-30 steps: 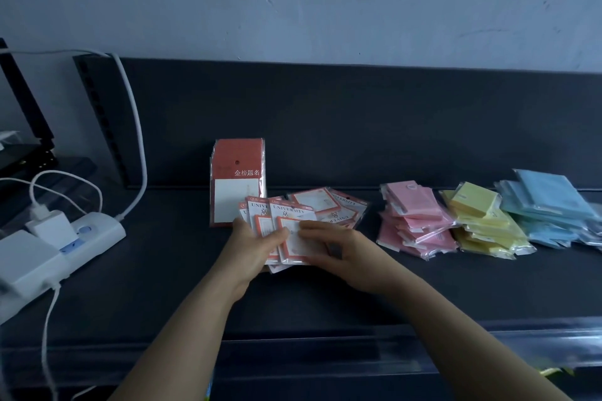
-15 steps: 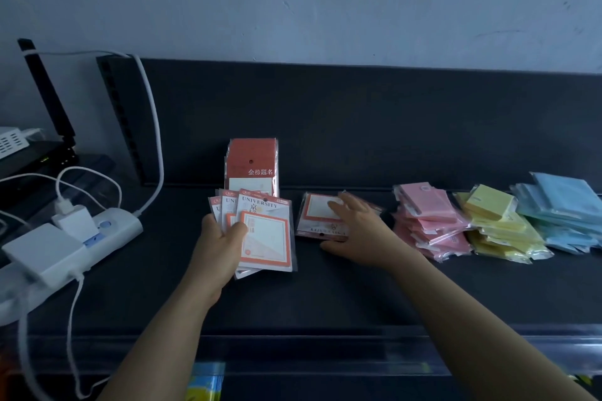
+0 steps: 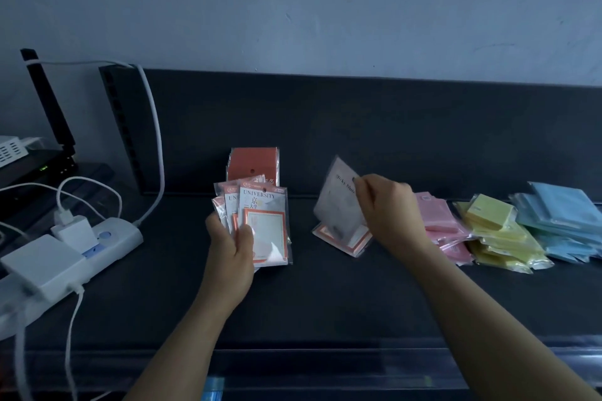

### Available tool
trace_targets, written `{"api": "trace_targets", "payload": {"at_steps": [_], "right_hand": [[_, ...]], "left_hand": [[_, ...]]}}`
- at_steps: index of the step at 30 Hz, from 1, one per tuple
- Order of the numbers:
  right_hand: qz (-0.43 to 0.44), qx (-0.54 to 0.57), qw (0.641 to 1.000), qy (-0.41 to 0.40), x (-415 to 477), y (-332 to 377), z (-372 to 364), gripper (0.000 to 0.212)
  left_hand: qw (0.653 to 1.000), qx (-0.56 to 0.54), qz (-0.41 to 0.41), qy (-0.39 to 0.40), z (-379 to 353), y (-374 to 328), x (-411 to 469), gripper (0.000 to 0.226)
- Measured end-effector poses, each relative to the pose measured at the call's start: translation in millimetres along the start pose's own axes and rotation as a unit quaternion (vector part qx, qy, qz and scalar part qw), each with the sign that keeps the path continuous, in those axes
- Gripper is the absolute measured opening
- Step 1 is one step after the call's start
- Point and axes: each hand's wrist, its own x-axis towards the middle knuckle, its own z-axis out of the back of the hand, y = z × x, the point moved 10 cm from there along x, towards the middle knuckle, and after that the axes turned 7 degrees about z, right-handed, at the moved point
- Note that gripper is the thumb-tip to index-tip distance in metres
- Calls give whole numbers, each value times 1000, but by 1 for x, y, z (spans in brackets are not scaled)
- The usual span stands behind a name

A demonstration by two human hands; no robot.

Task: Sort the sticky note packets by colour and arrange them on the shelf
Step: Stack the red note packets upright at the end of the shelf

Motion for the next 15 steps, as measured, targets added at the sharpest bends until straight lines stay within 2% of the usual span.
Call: {"api": "trace_targets", "payload": {"at_steps": [3,6,8,11,13,15], "right_hand": [[-22,15,999,36,-1,6,-10,44],[-76,131,987,58,-6,7,-23,48],[-94,221,965,104,-10,15,-35,49],[-106,339,914,195,-22,30,-56,41],[-134,380,886,230,-31,27,-69,46],[-150,397,874,237,-34,23,-79,53]], "left_hand": [[999,13,-31,26,-18,-8,-1,20],[996,32,-54,64,-38,-13,-4,23],[993,41,-58,90,-47,-13,-4,24],[990,48,-45,123,-54,-10,-3,28],[989,44,-29,142,-55,-8,-4,34],[985,40,-22,168,-56,-7,-6,42]]}}
